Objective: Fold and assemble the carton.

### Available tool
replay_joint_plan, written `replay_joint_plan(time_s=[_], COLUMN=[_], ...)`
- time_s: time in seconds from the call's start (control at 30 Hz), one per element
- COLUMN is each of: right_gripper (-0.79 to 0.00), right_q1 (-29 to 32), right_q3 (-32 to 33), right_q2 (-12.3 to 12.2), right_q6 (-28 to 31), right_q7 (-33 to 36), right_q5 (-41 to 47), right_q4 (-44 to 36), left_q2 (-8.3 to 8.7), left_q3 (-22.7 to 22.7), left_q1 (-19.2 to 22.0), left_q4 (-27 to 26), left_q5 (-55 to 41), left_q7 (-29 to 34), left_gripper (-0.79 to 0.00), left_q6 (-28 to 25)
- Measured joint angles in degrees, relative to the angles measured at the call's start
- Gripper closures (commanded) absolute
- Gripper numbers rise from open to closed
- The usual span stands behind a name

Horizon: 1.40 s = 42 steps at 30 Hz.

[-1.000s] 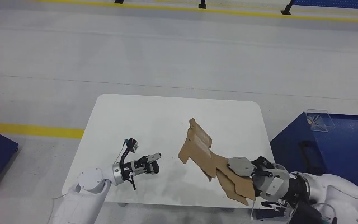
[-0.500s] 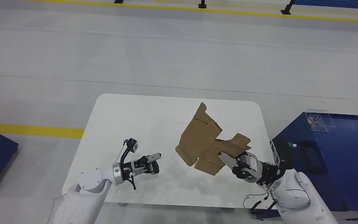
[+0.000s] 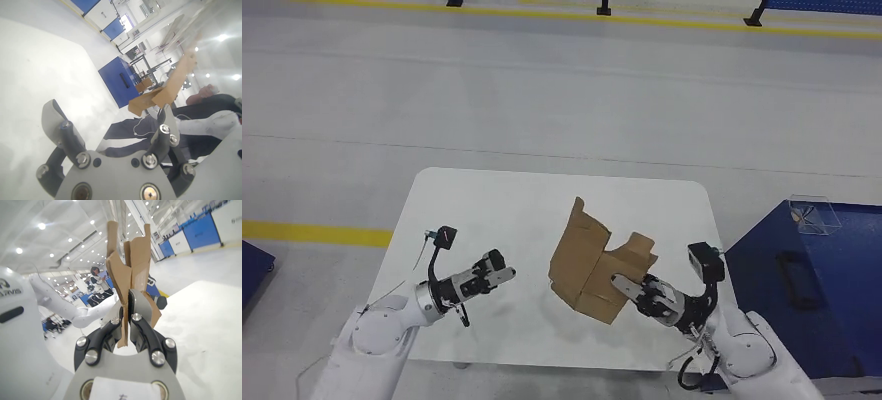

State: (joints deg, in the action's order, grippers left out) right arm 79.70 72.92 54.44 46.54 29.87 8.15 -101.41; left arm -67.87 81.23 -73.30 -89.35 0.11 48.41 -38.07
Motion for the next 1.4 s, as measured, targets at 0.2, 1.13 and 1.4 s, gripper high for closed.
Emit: replay_joint_plan(time_s=[0.2,1.13,1.4], right_gripper=[0.0,-0.785,-0.785], right_q1=[-7.2,-12.5,-10.4], right_q3=[-3.9,-12.3,-2.0], right_q2=[-0.7,1.9,0.9], right_q6=[-13.2,-15.8,-0.2], right_q7=[30.1,43.6,28.1], right_q5=[32.0,38.3,19.6], right_q4=[8.2,14.3,12.6], left_q2=[0.73,0.85,-0.41], left_q3=[-0.9,-12.1,-12.5], left_q1=[-2.2,2.9,1.2], left_q4=[-5.4,-1.1,-5.0], left_q5=[-0.2,-28.6,-13.4], left_q7=[4.0,21.9,-1.8], left_gripper=[-0.785,0.0,0.0], left_q6=[-3.5,4.7,-0.9])
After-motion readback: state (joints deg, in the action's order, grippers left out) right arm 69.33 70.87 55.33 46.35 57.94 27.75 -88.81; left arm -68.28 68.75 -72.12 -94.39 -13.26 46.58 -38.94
